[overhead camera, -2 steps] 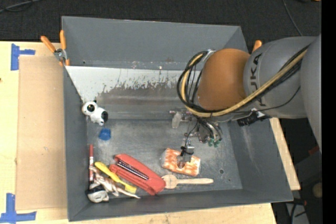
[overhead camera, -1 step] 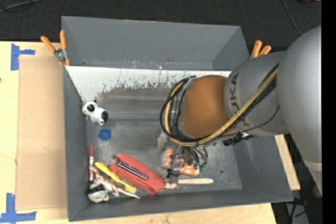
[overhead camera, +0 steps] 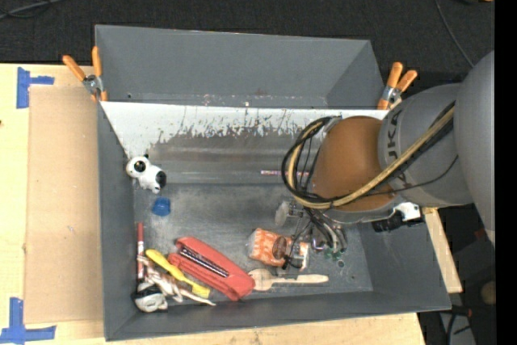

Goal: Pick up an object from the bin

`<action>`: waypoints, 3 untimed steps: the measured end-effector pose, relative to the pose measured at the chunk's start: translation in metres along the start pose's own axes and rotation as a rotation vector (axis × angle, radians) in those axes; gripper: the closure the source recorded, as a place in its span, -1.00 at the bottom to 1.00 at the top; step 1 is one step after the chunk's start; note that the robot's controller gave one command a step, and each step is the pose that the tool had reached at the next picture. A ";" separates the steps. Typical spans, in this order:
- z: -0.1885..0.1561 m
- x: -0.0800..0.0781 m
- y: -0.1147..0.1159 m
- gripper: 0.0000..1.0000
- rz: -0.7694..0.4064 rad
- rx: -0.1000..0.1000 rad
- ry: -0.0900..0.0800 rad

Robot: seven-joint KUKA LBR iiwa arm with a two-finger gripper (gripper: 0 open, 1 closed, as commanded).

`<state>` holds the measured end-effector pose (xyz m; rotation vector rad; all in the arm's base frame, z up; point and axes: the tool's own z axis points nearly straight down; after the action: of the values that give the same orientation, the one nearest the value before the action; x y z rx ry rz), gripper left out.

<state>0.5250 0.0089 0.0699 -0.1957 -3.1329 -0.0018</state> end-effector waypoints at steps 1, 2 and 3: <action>-0.062 0.001 -0.029 1.00 -0.315 -0.004 -0.005; -0.062 0.001 -0.029 1.00 -0.315 -0.004 -0.005; -0.023 0.040 0.041 1.00 -0.296 -0.005 -0.005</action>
Offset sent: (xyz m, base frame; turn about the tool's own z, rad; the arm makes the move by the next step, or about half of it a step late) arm 0.0000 0.0000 0.0000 0.0000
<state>0.4909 0.0549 0.0932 0.2692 -3.1326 -0.0092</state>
